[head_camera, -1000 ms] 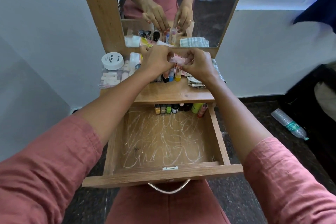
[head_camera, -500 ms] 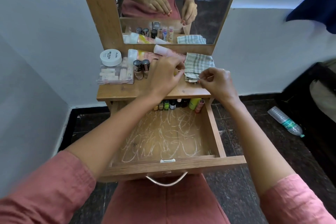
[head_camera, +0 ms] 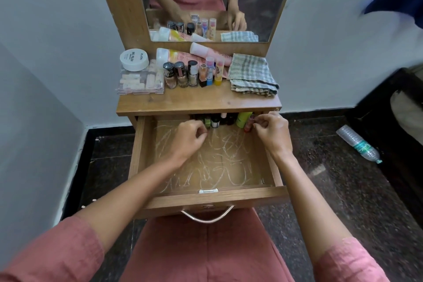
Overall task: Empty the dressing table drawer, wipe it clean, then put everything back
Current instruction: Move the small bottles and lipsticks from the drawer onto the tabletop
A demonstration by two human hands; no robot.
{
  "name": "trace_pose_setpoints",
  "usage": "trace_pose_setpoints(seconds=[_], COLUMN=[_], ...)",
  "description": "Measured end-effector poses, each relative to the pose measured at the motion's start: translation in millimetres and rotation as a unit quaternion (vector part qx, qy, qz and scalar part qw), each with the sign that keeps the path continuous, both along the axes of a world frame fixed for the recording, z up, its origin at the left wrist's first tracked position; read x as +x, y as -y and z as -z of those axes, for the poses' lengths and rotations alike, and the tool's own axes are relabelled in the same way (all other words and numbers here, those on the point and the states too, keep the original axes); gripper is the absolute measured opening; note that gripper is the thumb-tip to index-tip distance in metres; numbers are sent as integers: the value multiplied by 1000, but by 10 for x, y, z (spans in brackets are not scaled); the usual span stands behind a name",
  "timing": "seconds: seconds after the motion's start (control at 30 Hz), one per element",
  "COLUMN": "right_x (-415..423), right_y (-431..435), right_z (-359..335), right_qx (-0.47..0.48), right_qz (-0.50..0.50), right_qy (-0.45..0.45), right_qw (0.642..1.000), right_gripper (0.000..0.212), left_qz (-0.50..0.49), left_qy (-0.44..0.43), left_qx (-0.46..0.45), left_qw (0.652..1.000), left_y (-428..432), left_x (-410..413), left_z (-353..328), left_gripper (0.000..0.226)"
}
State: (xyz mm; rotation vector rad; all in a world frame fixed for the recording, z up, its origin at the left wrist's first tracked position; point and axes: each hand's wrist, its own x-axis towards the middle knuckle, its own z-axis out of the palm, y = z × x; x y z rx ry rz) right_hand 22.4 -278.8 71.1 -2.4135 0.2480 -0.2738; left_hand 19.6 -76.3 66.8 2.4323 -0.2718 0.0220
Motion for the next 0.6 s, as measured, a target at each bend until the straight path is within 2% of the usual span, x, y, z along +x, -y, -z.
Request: trace_pose_setpoints(seconds=[0.13, 0.27, 0.4, 0.6], right_x=[50, 108, 143, 161], right_y=[-10, -46, -80, -106], right_z=[115, 171, 178, 203], right_qx=[-8, -20, -41, -72], right_qz=[19, 42, 64, 81], right_qy=[-5, -19, -32, -55], right_qw=[1000, 999, 997, 993], right_gripper=[15, 14, 18, 25], left_qz=[-95, -172, -196, -224], left_qy=[-63, -81, -100, -89], left_qx=[-2, -46, -96, -142], left_qw=[993, 981, 971, 960], left_y=[-184, -237, -161, -67], left_x=[69, 189, 295, 373], left_z=[168, 253, 231, 210], left_gripper=[23, 27, 19, 28])
